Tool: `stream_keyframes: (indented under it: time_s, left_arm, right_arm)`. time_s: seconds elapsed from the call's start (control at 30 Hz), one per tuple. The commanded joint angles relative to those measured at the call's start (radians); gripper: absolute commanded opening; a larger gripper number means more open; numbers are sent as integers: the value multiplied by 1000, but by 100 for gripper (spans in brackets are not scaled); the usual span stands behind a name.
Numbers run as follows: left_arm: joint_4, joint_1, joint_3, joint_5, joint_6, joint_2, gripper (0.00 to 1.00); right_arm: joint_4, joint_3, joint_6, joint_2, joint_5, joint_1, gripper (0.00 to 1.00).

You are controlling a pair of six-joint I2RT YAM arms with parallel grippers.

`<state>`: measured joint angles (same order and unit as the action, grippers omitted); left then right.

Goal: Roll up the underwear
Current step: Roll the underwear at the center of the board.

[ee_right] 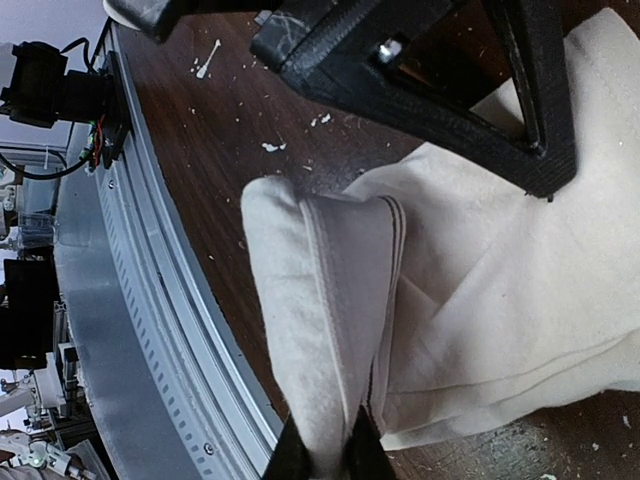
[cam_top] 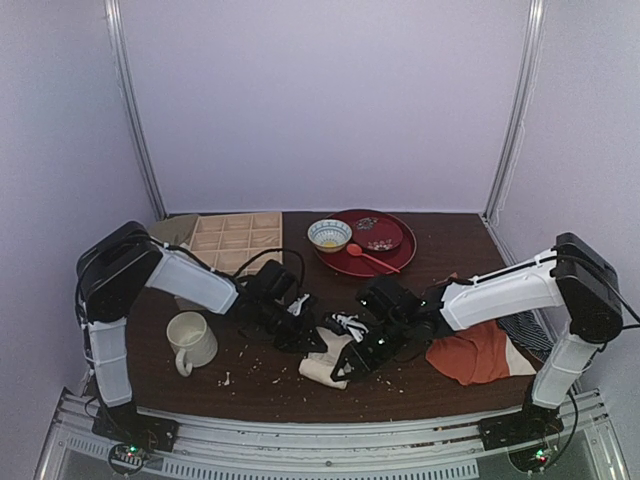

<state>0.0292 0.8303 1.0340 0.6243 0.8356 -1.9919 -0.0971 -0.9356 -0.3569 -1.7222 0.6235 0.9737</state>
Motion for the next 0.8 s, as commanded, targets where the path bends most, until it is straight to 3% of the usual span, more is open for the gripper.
stream_keyframes:
  time_s: [0.0, 0.53, 0.77]
  left_arm:
    - [-97, -2, -5, -86, 13, -43, 0]
    - [-97, -1, -22, -113, 32, -27, 0]
    - [-97, -5, -37, -138, 40, -5, 0]
  right_arm:
    - [27, 44, -69, 29, 53, 18, 0]
    - [272, 152, -237, -139, 171, -1, 0]
    - [228, 168, -244, -131, 160, -18, 0]
